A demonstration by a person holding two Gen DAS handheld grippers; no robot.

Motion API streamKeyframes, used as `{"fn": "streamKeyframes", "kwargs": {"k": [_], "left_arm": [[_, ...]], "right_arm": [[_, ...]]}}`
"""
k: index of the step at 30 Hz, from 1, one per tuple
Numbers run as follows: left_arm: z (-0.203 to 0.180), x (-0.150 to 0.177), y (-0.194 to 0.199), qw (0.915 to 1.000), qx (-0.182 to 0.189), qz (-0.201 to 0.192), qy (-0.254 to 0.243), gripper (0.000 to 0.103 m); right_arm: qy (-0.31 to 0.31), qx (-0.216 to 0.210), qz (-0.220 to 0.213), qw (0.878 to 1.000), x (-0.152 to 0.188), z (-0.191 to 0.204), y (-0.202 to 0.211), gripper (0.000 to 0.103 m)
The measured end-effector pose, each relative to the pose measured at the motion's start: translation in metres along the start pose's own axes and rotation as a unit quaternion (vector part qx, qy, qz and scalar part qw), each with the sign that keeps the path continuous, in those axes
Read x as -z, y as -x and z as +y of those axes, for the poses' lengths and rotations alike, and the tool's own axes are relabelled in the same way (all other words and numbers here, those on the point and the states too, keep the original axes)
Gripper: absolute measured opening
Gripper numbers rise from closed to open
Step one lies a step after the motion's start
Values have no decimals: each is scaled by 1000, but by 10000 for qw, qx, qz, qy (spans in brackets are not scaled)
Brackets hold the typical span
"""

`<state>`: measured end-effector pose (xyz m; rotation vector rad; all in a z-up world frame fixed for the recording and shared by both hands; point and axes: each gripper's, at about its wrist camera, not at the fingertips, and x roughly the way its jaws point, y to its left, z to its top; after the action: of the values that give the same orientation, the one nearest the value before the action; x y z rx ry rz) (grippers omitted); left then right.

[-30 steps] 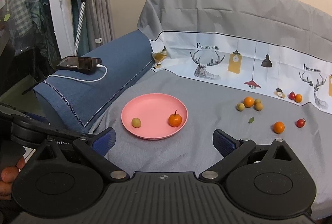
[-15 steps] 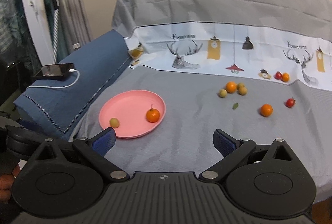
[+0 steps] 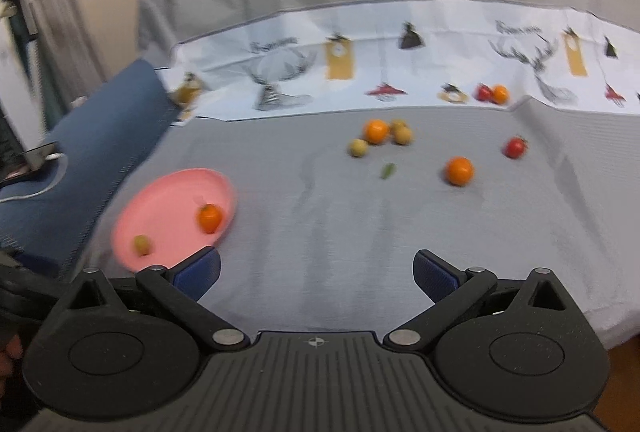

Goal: Organize fruits
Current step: 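Grasp a yellow fruit with the left tool while the right tool grasps a mandarin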

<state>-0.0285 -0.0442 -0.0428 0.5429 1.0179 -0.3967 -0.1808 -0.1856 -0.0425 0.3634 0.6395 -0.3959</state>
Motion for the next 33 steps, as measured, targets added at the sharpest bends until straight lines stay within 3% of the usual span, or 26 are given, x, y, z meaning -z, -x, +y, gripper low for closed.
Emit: {"fn": "streamKeyframes", "kwargs": {"k": [5,10,14,19,25,28,32,33], "left_arm": [[-26,-38,-27,9998,128,41,-115,103],[-59,-100,-59,9979,634,-131,-55,103],[-92,-153,-97,9959,867,-264,-69,103],[-135,-202,-149,9944,882,-438,-390,103],[-165,-235,-195,9920,964,-282,-764,103],[-155,-241,-207,9921,1184,-145,-396,103],[-144,-242,-214,9914,1306,-67,-1,103],[-144,-241,-212,9923,1233,-155,-1,97]], "right_arm": [[-370,539,-15,9979,-14,-49,-32,102],[-712,1136,-147,9909,-32,-100,-78,102],[-872,1364,-92,9868,-44,-132,-123,102],[-782,1536,120,9850,-54,-152,-177,102],[-657,1884,195,9797,-54,-159,-231,102],[-270,1994,-245,9792,-41,-151,-235,102],[-322,1968,-264,9795,-42,-154,-236,102],[-314,1975,-264,9794,-42,-154,-236,102]]}}
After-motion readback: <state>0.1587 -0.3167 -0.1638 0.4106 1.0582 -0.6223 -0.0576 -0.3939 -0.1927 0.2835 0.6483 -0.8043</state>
